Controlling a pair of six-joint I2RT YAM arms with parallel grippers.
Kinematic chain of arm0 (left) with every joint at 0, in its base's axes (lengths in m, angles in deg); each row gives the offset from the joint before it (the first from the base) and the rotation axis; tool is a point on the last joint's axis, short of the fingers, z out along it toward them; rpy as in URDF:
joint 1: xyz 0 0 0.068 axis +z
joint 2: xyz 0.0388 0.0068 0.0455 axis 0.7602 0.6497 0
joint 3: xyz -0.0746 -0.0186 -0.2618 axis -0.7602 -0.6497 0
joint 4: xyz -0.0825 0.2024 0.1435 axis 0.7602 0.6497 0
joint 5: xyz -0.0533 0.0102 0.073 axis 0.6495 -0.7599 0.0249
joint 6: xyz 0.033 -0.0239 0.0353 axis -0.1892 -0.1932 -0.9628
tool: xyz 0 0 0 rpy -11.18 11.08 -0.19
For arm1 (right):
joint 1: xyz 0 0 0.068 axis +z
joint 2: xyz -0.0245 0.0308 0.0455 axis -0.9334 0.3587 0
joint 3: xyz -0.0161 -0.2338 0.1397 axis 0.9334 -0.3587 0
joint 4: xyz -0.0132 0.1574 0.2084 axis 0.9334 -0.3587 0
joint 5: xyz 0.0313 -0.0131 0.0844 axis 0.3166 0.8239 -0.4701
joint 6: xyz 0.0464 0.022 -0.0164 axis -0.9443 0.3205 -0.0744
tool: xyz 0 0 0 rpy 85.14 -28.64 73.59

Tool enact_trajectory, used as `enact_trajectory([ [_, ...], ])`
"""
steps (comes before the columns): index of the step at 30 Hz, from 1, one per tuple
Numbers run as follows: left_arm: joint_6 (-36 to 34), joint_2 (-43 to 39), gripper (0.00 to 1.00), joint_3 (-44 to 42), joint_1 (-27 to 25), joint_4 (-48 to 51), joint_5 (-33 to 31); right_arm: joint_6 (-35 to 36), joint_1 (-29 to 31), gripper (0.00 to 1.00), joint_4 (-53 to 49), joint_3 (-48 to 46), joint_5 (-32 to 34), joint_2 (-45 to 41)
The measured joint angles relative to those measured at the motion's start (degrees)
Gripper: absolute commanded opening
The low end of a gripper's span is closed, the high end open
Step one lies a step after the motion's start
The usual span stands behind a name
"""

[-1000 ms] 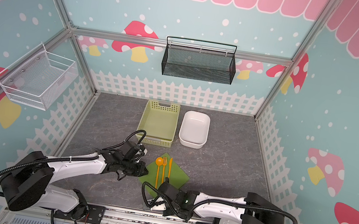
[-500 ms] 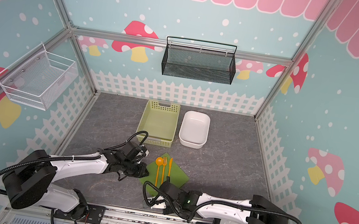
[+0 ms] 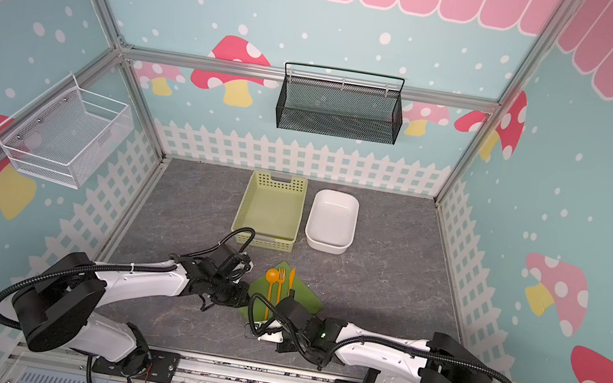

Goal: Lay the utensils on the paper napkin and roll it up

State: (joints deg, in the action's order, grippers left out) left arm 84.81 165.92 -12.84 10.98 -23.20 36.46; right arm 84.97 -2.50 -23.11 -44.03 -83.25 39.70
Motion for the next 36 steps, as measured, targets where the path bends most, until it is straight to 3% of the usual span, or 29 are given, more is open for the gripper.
enact_trajectory([
  [13, -0.59, -0.15, 0.11, 1.18, -0.09, 1.73, 0.39, -0.87, -5.33, 0.0, 1.22, 1.14, -2.62, 1.46],
  [27, -1.68, 0.07, 0.1, 2.71, -6.1, 2.12, 5.44, -3.8, -5.75, 0.0, 1.4, 1.79, -5.42, 1.51],
  [36, -1.7, 2.91, 0.09, 2.03, -6.62, 3.02, 4.74, -5.49, -5.86, 0.0, 1.42, 1.79, -4.61, 1.44],
])
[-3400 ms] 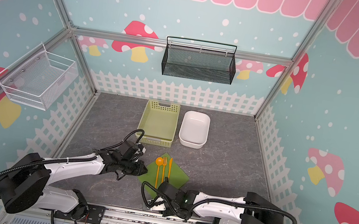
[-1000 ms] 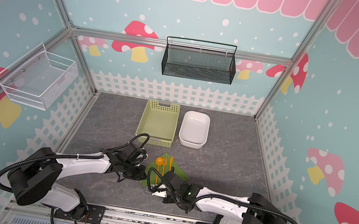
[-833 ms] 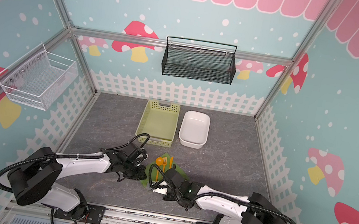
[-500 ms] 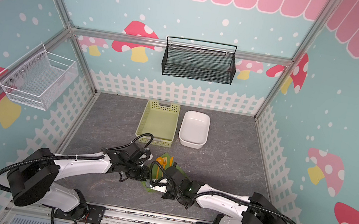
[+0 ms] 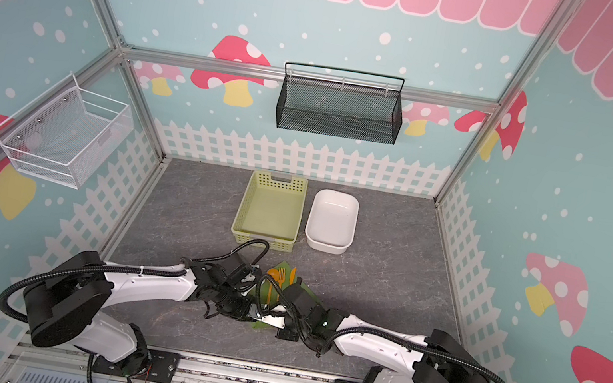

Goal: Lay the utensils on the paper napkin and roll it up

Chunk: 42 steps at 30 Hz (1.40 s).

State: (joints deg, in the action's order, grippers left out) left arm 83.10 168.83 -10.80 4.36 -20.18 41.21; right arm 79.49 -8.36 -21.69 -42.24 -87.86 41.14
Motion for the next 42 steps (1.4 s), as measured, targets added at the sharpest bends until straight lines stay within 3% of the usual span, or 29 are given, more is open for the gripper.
enact_trajectory([
  [26, -0.87, 1.42, 0.07, 1.03, 0.04, 1.46, -0.74, -1.95, -1.46, 0.0, 0.04, 0.0, 3.8, 2.47],
  [42, -0.37, -0.02, 0.08, 1.07, 0.39, 3.72, -3.13, -1.95, -2.51, 0.0, 1.25, 0.02, 2.21, 3.13],
])
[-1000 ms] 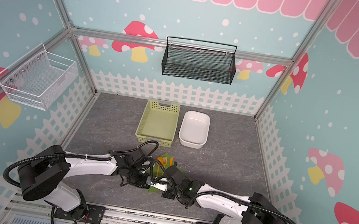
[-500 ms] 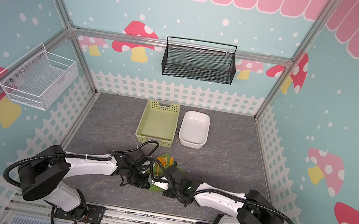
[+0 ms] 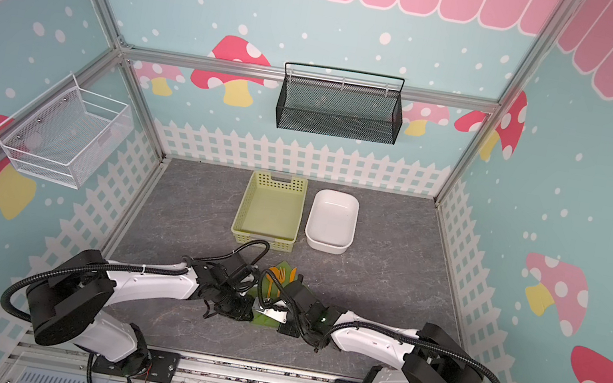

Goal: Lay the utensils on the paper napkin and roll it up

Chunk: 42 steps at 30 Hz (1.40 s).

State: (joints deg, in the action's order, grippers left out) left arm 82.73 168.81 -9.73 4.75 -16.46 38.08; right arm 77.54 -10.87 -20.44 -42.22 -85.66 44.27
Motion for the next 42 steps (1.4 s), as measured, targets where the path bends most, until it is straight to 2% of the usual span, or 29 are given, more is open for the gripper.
enact_trajectory([
  [14, -0.04, 0.46, 0.08, 0.52, 0.35, 0.94, -0.37, -0.5, -0.11, 0.0, -0.24, 0.98, -1.9, -0.44],
  [33, -0.07, 0.76, 0.08, 1.03, 0.35, 1.68, -0.39, -1.25, -1.25, 0.0, -0.35, 1.09, 1.14, 1.6],
  [42, 0.44, -1.49, 0.13, 1.44, 0.46, 3.82, -1.25, -1.25, -1.53, 0.0, -0.33, 1.38, 1.38, 2.58],
])
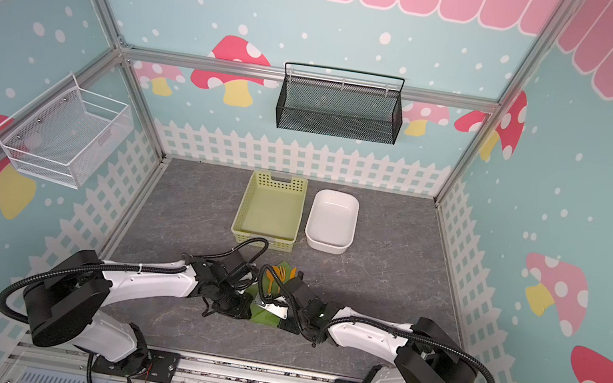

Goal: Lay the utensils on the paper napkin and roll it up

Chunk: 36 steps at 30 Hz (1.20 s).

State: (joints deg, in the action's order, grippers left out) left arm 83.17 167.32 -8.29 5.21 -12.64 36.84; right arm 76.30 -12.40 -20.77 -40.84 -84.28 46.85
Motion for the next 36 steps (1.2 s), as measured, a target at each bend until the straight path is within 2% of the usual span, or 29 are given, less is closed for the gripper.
enact_trajectory([
  [8, 1.53, -4.68, 0.14, 0.11, 0.0, -0.22, 2.21, 0.0, -0.11, 0.0, 0.35, 0.35, 0.11, 0.02],
  [18, 3.48, -3.39, 0.14, -2.05, 0.0, -5.03, 8.35, 0.0, -0.35, 0.0, 0.44, 0.46, 0.15, 1.05],
  [36, 4.31, 1.66, 0.12, -2.36, 0.0, -6.88, 5.55, 0.0, -0.35, 0.0, 0.59, 0.68, 0.26, 1.07],
])
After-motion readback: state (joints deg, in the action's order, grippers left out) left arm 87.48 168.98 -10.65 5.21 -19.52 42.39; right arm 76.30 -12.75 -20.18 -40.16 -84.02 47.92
